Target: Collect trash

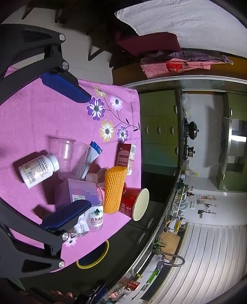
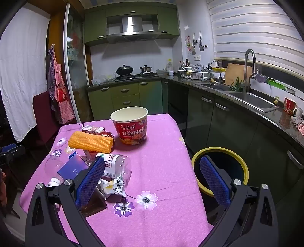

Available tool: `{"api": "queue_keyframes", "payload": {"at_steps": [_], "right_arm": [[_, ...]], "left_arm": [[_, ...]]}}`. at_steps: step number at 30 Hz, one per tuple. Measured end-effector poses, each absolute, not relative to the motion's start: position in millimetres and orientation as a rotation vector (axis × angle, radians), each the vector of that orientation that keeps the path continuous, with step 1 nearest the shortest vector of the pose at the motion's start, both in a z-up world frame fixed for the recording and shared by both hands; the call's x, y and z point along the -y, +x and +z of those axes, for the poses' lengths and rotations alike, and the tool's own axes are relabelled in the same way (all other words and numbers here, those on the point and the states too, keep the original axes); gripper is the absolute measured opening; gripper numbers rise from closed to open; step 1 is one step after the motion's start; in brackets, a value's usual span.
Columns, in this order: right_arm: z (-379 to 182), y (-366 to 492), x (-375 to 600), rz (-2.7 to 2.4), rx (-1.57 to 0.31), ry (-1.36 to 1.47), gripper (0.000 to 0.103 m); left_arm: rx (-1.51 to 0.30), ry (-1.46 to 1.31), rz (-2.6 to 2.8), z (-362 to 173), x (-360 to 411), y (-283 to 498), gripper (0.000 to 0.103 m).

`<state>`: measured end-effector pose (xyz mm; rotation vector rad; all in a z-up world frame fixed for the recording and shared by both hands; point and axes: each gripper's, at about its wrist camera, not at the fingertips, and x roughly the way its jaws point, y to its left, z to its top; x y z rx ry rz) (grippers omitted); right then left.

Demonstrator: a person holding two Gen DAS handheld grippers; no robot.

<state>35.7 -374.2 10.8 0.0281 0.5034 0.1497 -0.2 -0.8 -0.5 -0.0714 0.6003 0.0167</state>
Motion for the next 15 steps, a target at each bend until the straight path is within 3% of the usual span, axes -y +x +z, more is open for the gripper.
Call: {"api": "queue_keyframes", "payload": {"at_steps": [15], "right_arm": [[10.5,36.5,373.7,0.149,-0.504,0.031,0.099]], "left_arm": [[-0.605,-0.052,0.016,-1.6,5.6,-1.6,0.097]]}}
